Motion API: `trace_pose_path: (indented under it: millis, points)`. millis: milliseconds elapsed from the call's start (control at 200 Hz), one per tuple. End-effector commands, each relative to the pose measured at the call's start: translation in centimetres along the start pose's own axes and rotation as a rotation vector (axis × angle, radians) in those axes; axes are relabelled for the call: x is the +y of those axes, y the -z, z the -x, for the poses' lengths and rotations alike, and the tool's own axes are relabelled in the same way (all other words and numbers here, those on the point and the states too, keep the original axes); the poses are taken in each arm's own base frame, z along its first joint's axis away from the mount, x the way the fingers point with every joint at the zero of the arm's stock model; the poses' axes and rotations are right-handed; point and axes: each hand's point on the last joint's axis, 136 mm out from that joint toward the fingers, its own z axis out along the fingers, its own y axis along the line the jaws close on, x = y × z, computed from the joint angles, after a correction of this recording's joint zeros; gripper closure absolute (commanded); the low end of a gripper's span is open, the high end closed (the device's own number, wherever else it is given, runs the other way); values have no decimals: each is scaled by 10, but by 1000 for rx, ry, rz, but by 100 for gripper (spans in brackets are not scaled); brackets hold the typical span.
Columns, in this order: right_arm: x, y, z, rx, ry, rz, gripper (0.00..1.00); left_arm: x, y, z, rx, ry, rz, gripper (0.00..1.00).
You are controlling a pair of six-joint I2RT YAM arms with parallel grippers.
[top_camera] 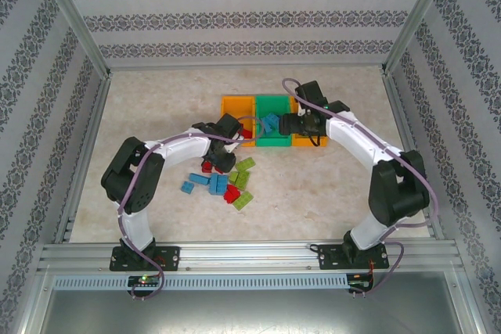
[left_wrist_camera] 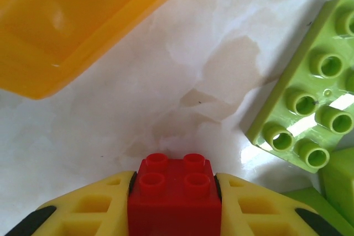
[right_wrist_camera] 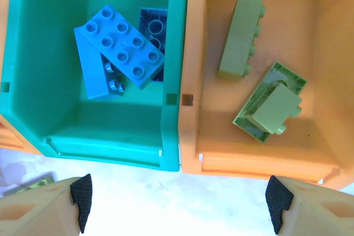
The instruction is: Sort the legos into containers by color
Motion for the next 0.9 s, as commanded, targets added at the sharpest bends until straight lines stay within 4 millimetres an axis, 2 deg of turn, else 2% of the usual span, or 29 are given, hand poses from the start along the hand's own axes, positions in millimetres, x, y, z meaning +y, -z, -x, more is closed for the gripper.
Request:
trace_pose_path:
  millis: [0,145,245,315,345,654,724,794,894]
  points:
    - [9,8,-4,-65,24,42,16,5,41,29,-127,49,36,82]
    - [24,7,-24,-93,66,71,15,13,78,59,-244,94,61,83]
    - [35,5,-35,-124,94,80,14,16,86,80,-267,133,33,85]
    - [39,4,-41,-140,96,81,14,21,84,93,-261,167,32,86]
    - [40,4,-43,-147,94,81,14,25,83,98,-259,188,36,83]
    - [44,7,-60,-190,53,137,11,57,50,147,-199,328,78,83]
    - [48,6,-66,-174,74,151,11,63,44,154,-197,361,85,74]
    - [56,4,-71,-155,100,177,11,67,39,156,-190,397,89,50]
    - [72,2,-79,-136,153,216,11,64,40,155,-193,421,64,33]
